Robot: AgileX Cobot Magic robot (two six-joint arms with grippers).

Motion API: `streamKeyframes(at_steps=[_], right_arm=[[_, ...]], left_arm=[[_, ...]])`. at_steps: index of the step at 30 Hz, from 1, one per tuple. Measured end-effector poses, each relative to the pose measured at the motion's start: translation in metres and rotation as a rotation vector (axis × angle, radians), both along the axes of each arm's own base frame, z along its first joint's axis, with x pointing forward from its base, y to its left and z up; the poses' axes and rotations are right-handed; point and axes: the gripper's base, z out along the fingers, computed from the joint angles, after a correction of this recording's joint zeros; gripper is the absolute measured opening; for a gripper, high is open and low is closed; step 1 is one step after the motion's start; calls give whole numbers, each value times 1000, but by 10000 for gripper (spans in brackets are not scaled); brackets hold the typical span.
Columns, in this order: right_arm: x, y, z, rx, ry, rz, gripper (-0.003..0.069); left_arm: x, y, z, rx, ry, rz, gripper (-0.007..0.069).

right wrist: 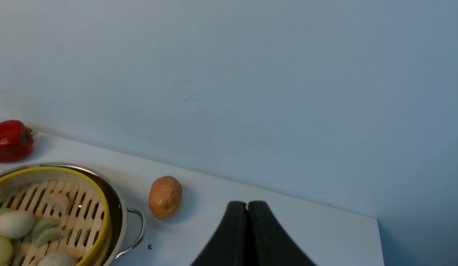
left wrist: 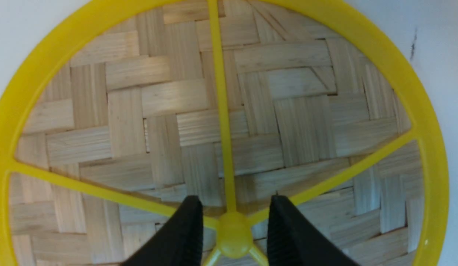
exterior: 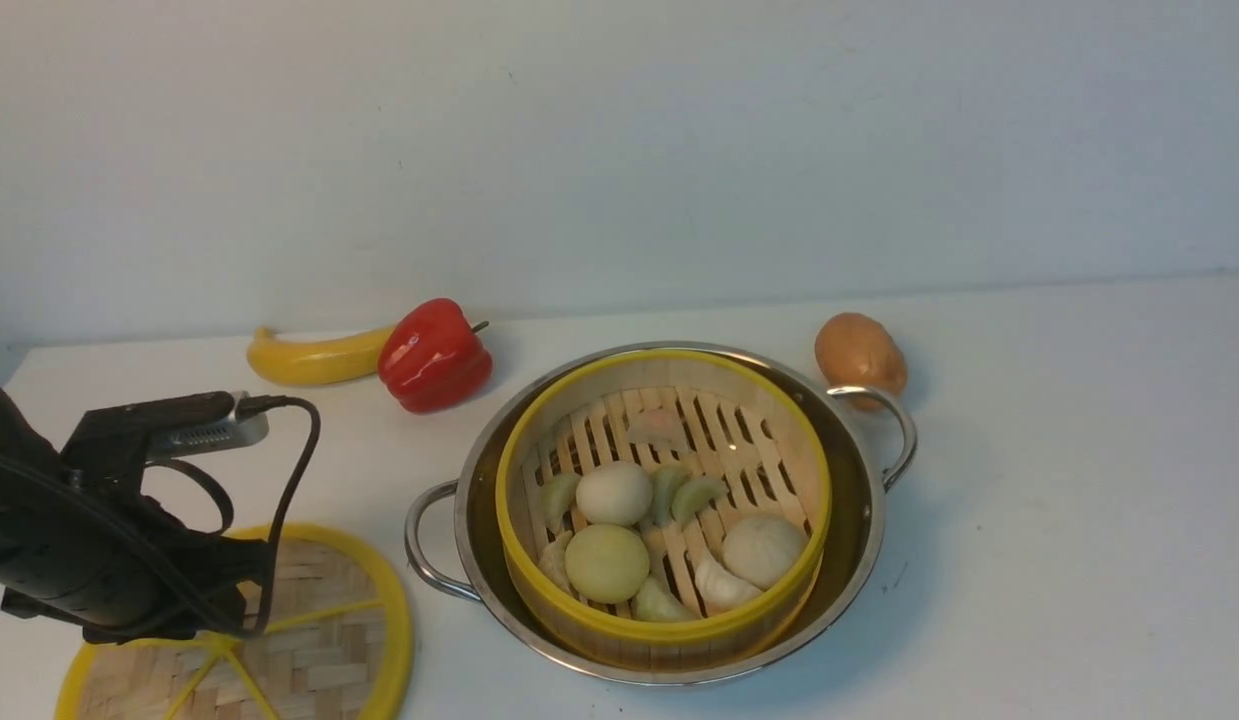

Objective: Place the steamer in the pot on the white table, and put the lid on the steamer.
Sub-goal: 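Grasp the bamboo steamer lid lying on the table by its centre knob, then place the yellow bamboo steamer lid onto the steamer in the pot with the left gripper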

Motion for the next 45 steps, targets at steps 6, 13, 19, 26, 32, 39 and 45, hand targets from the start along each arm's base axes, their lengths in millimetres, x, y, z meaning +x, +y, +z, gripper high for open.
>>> streamKeyframes(at_steps=[6,13,19,26,32,39,45], right_arm=[[-2,0,-1,2,-1,2,-1],[-2,0,-1,2,-1,2,-1],[-2,0,-1,0,-1,0,0],[-1,-6,-1,-44,-12,-44,6],[-1,-7,0,-74,-20,-48,8],[0,-3,1,-115,-43,18,18],[-5,-7,2,-109,-61,6,18]], left_arm=[[0,0,-13,-11,69,-9,242],[0,0,-13,-16,72,4,193],[0,0,-12,-15,83,-2,121],[-15,10,1,119,181,-41,121],[-20,17,56,191,187,18,121],[-4,-38,153,52,-77,-100,121],[24,-118,165,3,-139,-322,121]])
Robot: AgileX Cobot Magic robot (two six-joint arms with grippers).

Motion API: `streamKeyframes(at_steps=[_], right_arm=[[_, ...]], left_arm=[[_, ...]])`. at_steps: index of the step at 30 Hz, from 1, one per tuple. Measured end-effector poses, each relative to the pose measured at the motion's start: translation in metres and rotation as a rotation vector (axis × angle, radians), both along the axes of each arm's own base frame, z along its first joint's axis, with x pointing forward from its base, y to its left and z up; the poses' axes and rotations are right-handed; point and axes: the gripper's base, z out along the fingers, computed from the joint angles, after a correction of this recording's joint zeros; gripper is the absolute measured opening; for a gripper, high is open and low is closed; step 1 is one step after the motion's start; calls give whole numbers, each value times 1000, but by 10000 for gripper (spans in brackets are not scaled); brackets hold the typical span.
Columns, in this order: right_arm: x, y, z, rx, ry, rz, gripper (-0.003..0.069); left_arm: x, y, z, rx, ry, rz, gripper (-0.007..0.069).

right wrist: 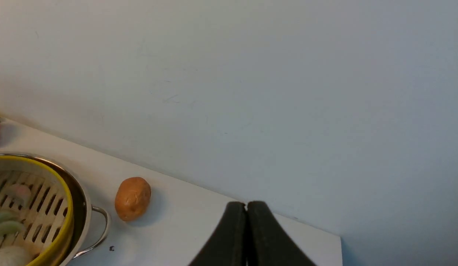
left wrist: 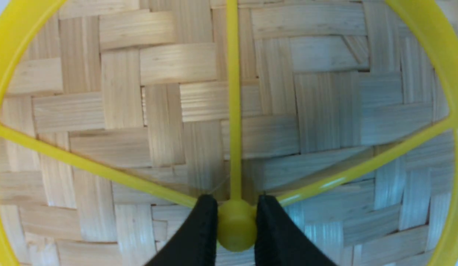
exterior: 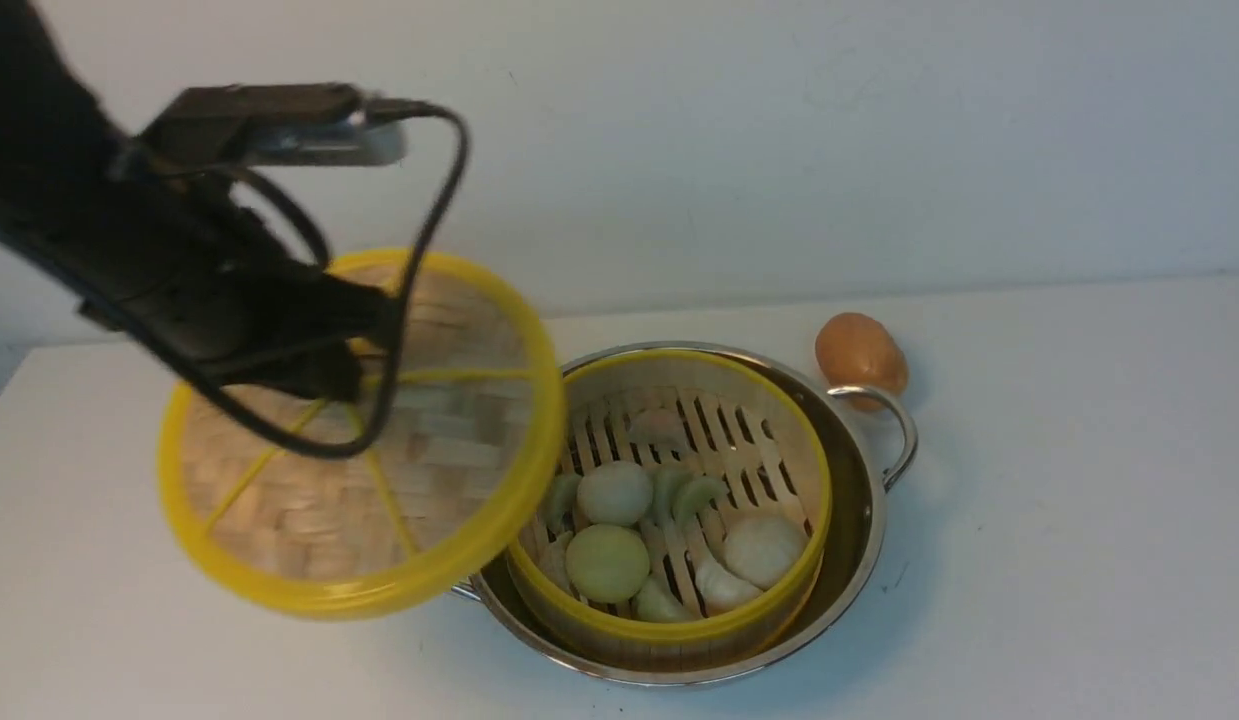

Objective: Place the steamer in the pot on the white table, and put the lid on the steamer.
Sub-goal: 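Place the yellow bamboo steamer lid onto the steamer in the pot with the left gripper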

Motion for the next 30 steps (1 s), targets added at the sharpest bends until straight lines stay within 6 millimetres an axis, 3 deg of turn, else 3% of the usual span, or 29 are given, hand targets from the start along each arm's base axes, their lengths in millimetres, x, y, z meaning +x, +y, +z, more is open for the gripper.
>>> streamKeyframes(at_steps=[3,11,14,19,30], right_arm=[[-13,-6,1,18,-30,-1,20],[-32,-16,-14,27,-44,-22,25],[-32,-17,-18,14,-38,-32,27],[-32,-18,-19,8,-37,-37,30],[-31,-18,-19,4,-39,-45,37]], left_arm=[[26,-45,-14,31,11,-80,121],[62,-122,-41,114,32,-224,121],[65,-140,-46,128,59,-256,121],[68,-151,-50,132,67,-275,121],[72,-153,-61,143,90,-275,121]])
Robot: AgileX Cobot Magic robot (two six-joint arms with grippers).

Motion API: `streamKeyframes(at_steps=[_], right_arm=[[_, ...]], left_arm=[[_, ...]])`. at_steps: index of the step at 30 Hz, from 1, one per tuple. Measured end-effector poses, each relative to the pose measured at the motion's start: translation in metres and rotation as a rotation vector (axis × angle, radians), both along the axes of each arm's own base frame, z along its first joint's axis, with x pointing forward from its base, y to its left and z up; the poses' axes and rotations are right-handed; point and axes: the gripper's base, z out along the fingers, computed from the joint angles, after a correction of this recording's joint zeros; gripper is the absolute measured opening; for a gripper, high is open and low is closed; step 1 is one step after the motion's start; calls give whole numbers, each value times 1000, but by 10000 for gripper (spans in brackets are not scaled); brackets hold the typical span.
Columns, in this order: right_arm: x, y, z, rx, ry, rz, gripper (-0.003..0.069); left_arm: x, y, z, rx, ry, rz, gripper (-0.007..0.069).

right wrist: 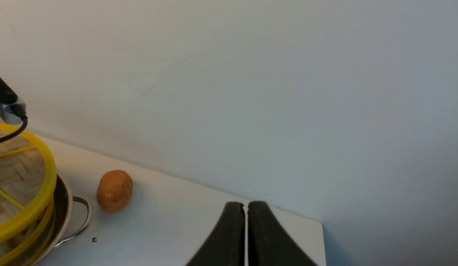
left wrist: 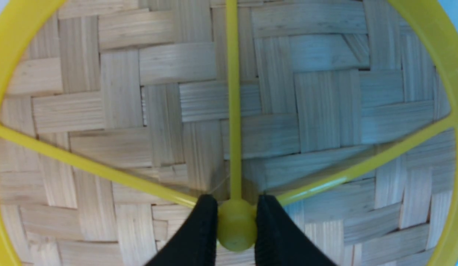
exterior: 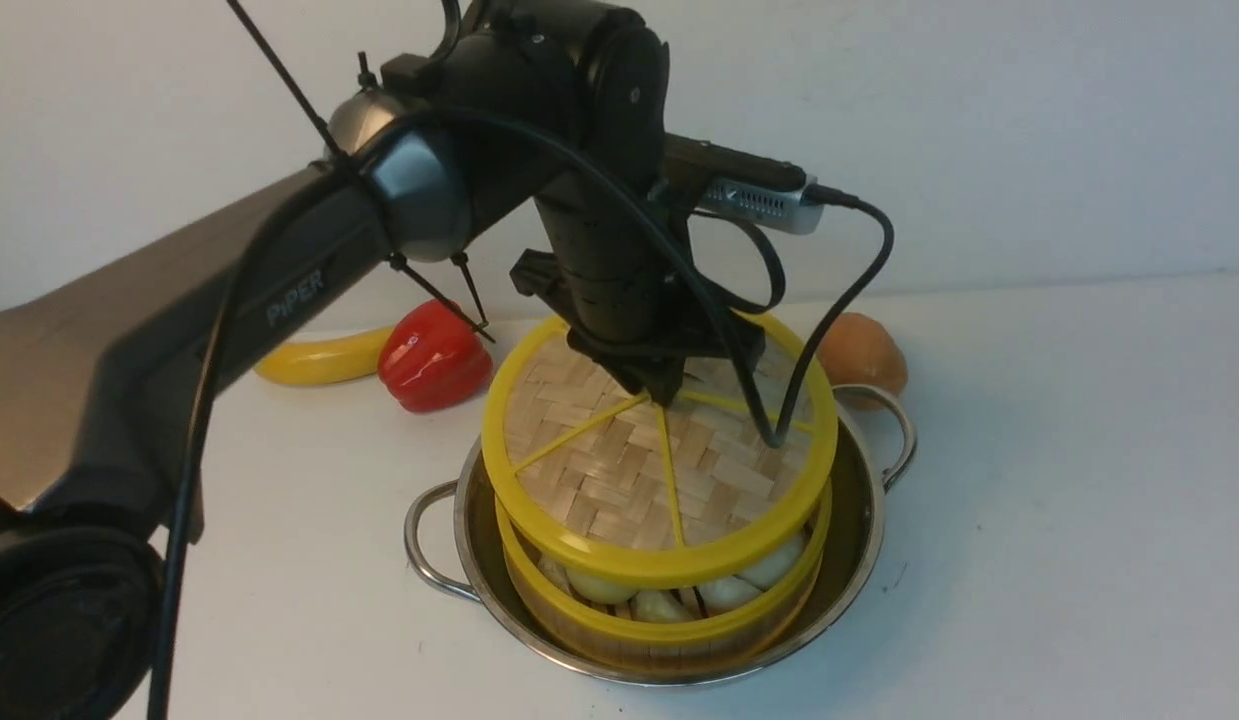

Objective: Place the steamer in the pot on the white table, and put the lid on the steamer.
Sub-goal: 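Place the yellow bamboo steamer lid onto the steamer in the pot with the left gripper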

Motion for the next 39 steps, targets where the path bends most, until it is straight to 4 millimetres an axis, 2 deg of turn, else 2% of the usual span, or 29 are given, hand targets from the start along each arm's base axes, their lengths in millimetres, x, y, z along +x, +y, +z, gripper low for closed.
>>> streamKeyframes(at_steps=[23,32,39], right_arm=[[0,0,0,1,1,-1,50],[0,0,0,3,1,-1,55],[0,0,0,3,1,-1,59]], left_arm=[[-1,-4,-3,-34,29,1,121],[-7,0,-20,2,86,2,121],[-7,0,-20,3,87,2,121]])
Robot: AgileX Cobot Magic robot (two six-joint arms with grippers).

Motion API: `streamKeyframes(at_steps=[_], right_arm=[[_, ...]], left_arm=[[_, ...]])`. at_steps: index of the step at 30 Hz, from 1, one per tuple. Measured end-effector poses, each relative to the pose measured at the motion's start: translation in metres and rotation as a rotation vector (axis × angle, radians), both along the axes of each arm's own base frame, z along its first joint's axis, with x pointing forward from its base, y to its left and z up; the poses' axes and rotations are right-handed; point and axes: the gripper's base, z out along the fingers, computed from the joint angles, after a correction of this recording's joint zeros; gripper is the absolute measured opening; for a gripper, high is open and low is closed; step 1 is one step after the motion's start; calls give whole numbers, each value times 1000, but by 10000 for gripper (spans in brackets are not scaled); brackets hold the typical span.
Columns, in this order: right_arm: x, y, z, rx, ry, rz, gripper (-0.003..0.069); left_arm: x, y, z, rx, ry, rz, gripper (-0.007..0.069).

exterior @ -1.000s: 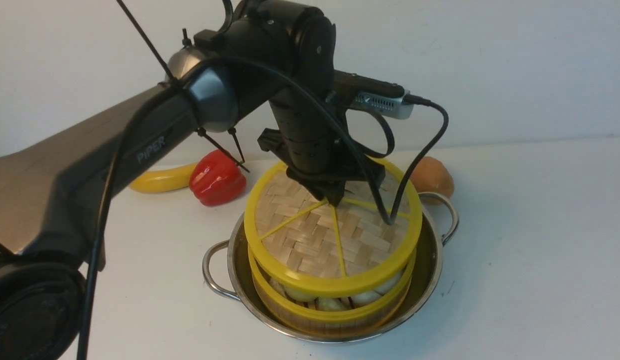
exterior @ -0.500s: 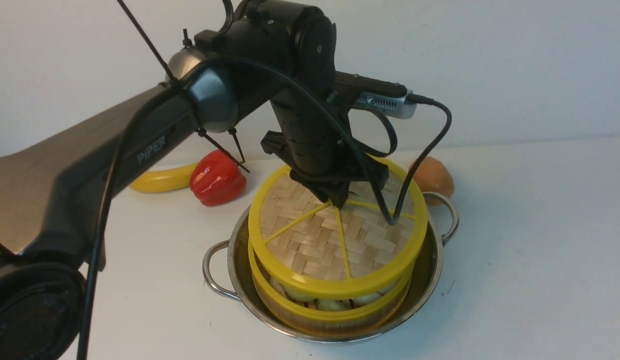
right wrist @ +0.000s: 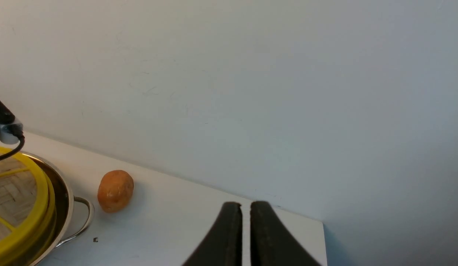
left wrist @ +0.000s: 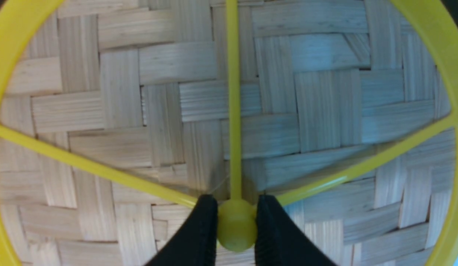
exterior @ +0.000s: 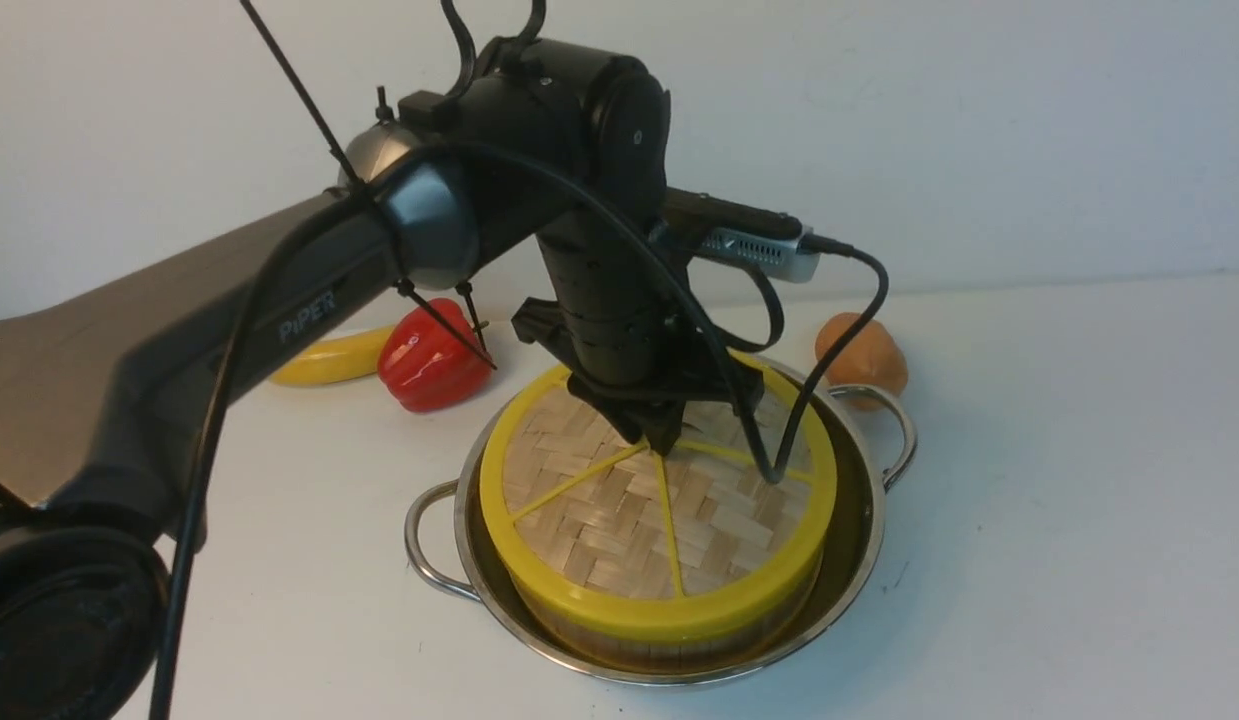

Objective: Place the steamer in the pot on the white table, and put the lid on the steamer.
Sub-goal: 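Place the yellow bamboo steamer lid onto the steamer in the pot with the left gripper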

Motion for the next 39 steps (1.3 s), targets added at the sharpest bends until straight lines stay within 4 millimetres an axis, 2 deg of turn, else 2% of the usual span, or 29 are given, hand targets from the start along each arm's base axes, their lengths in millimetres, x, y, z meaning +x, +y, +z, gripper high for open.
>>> streamKeyframes(at_steps=[10,31,39], right_arm=[[0,0,0,0,0,0,59],[0,0,0,0,0,0,59],[0,0,0,0,0,0,63]], left_arm=[[3,-1,-11,19,18,-1,121],[5,1,-11,51,-3,-5,121],[4,-2,-11,14,5,-9,121]])
